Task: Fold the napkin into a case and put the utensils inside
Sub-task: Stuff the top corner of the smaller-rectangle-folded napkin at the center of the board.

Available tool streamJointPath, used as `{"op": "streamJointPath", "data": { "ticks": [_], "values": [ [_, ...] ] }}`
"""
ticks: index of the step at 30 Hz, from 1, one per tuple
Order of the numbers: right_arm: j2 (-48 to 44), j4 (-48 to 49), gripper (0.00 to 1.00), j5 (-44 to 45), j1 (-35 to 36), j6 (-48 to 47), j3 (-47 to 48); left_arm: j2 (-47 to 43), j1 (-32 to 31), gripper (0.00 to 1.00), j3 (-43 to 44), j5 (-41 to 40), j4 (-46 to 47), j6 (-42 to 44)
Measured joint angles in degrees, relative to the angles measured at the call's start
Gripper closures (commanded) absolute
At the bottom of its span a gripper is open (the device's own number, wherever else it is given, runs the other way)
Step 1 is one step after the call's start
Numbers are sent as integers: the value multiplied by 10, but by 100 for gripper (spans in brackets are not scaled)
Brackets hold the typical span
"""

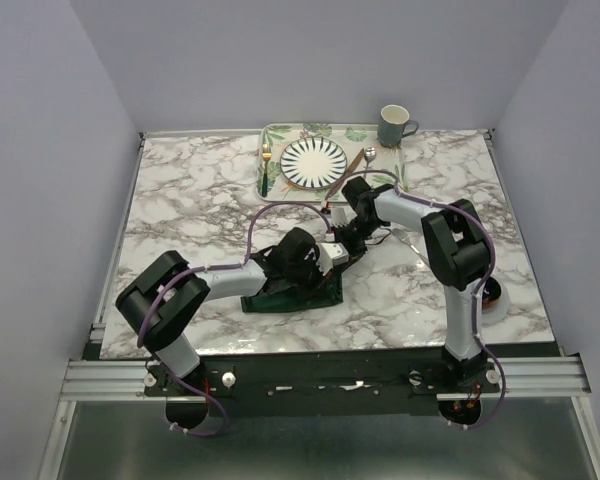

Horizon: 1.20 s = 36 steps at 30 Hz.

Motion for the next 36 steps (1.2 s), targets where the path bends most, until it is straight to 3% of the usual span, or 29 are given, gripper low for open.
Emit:
{"op": "streamJointPath", "data": {
  "ticks": [26,36],
  "values": [
    [-56,-12,77,-30,2,12,3,-10,3,100,-37,-5,63,-31],
    [-103,54,71,-37,11,24,-98,-5,33,100,-44,33,77,-56]
  ]
}}
